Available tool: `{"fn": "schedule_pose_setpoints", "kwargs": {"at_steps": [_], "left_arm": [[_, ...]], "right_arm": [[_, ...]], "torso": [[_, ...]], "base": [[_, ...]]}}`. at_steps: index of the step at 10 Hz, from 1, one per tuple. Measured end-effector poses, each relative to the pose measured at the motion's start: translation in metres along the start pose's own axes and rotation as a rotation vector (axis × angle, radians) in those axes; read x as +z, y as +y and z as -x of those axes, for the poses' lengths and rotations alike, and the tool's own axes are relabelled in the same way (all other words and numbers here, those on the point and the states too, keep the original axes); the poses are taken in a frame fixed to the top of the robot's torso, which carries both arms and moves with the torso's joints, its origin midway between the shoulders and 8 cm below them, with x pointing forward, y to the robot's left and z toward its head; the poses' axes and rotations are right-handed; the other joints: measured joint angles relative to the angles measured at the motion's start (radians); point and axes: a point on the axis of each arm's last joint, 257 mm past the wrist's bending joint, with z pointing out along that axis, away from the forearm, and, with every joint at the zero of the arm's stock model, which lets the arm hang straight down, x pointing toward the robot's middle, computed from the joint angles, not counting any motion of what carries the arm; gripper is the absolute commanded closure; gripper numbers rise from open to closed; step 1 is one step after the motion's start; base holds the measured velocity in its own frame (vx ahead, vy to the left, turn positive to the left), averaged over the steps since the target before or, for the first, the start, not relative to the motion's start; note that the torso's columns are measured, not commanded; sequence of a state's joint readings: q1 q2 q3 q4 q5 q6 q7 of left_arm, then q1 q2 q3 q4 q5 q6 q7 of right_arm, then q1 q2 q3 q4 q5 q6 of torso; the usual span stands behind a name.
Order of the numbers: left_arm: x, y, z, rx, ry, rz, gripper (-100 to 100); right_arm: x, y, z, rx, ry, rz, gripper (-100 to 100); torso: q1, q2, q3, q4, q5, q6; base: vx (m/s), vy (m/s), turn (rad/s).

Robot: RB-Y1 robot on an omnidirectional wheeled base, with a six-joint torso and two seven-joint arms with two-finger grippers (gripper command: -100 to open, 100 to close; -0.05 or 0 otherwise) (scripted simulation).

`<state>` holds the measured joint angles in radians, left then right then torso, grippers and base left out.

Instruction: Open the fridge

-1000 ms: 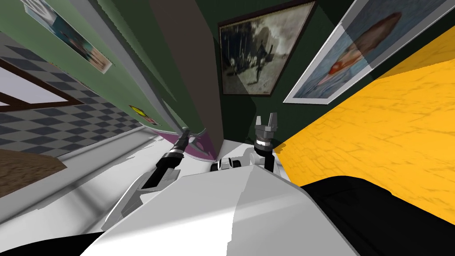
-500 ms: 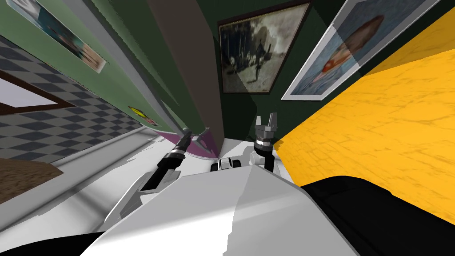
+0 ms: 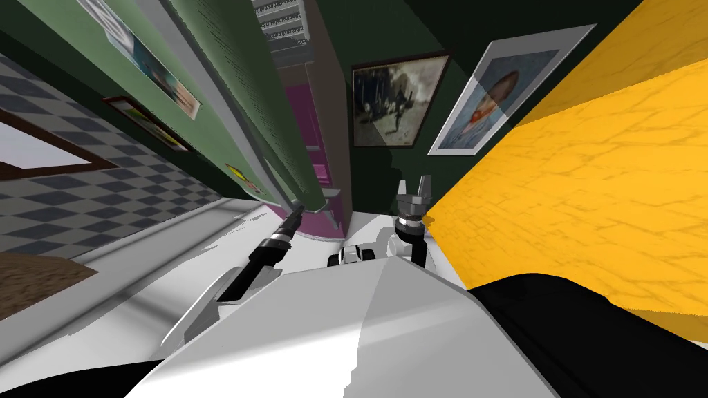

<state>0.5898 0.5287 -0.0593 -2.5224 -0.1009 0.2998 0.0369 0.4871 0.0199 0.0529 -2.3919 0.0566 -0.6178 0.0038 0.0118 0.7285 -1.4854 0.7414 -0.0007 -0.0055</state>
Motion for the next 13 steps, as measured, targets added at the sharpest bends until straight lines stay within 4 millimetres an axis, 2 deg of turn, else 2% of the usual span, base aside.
{"fn": "schedule_pose_setpoints", "kwargs": {"at_steps": [5,7,10,13], "left_arm": [[-0.006,-0.017,-0.025,-0.007,0.087,-0.05,100],[-0.008,-0.018,-0.029,-0.007,0.102,-0.055,100],[-0.014,-0.024,-0.045,-0.016,0.154,-0.073,100],[-0.019,-0.03,-0.057,-0.013,0.2,-0.095,100]], "right_arm": [[0.0,0.0,0.0,0.0,0.0,0.0,0],[0.0,0.0,0.0,0.0,0.0,0.0,0],[0.0,0.0,0.0,0.0,0.0,0.0,0],[0.0,0.0,0.0,0.0,0.0,0.0,0]], "torso": [[0.003,0.007,0.006,0.0,0.002,0.002],[-0.016,-0.004,0.0,-0.005,-0.002,0.004],[0.001,0.002,0.003,-0.002,0.002,0.002],[-0.001,-0.002,0.0,-0.002,0.001,0.002]], "base": [[-0.22,0.266,-0.081],[-0.092,0.114,-0.032],[-0.124,0.256,-0.11],[-0.14,0.259,-0.083]]}}
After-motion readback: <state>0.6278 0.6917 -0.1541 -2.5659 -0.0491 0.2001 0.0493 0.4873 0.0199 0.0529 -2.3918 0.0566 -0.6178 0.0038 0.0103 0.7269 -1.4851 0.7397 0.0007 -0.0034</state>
